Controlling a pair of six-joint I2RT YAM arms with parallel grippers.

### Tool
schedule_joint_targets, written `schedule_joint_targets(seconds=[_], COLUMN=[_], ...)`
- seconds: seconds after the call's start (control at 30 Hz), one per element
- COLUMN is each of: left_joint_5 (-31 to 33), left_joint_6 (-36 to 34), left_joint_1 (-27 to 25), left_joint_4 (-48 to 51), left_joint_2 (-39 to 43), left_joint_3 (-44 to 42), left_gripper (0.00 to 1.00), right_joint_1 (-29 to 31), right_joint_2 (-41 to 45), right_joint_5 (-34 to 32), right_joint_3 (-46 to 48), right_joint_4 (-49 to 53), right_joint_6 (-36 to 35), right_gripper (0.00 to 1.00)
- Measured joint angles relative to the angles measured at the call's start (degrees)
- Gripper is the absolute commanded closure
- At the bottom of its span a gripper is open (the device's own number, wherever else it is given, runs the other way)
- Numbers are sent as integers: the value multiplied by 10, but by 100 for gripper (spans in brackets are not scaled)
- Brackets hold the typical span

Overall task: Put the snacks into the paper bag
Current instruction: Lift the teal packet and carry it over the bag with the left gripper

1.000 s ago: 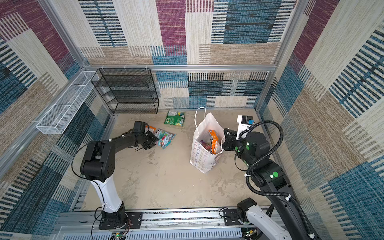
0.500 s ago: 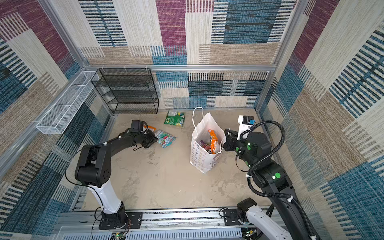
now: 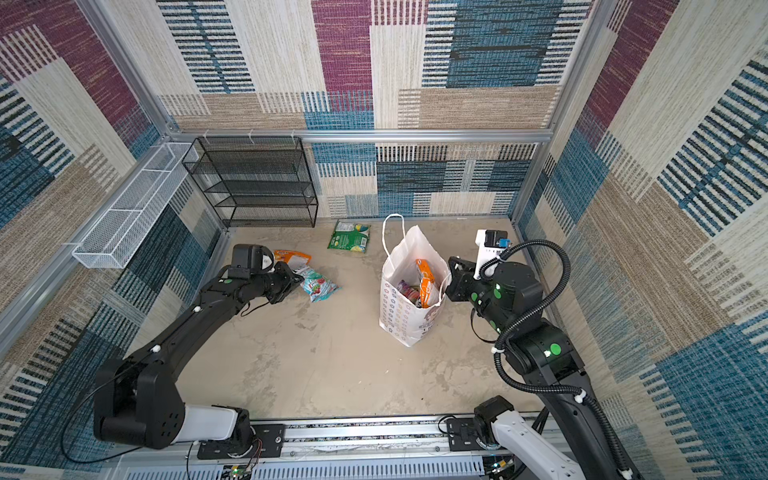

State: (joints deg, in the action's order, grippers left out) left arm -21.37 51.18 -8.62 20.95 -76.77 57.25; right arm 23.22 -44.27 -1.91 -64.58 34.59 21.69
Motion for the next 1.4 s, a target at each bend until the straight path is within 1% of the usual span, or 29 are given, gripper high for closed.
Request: schedule_joint_targets(seconds=[0.13,0.27,0.37,0.5,0.63,0.83,1.0,1.2,1.4], left_joint_5=[0,-1,-17,-45,-59,-54,-38,1,25], left_joint_6=[-21,-52,-74,-98,-113,-142,-154,-165,-186], left_joint_1=[0,-2,-3,-19,-53,-130,-198,-265,-324], left_joint_4=[57,116,152,191,219,238,246,252,269], left_joint_2=[97,181,214,224,217,180,130,70,-7], left_joint_3=[-15,-1,23,64,117,205,285,375,473], left_gripper=[100,100,100,100,100,100,100,100,100], right_joint_1=[0,0,0,0,0,0,0,0,0], right_joint_2=[2,2,3,5,8,10,5,-1,-6], right_joint_5=[9,19,26,35,39,39,42,49,54], right_joint_3=[0,1,1,5,7,7,-3,-11,-20], right_joint_4=[0,0,-1,-4,-4,-2,3,10,18], right_joint_6=[6,12,14,19,23,25,29,29,29], right_gripper=[100,100,100,100,100,100,100,100,100])
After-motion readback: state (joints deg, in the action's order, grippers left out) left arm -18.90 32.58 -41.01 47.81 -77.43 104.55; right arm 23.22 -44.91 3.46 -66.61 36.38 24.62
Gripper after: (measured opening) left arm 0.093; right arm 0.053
